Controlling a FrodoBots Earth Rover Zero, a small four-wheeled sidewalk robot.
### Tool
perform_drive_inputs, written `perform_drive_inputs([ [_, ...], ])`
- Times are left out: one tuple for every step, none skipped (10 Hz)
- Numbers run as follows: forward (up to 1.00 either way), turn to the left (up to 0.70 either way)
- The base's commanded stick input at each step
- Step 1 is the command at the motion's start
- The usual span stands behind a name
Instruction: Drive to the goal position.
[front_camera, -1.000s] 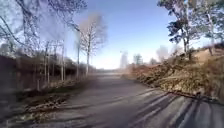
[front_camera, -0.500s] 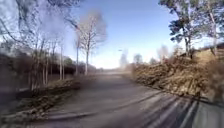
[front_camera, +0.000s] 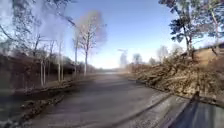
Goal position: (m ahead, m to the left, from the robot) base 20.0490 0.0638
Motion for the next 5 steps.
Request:
perform_drive_inputs([
  [1.0,0.0],
  [1.0,0.0],
  [1.0,0.0],
  [1.0,0.0],
  [1.0,0.0],
])
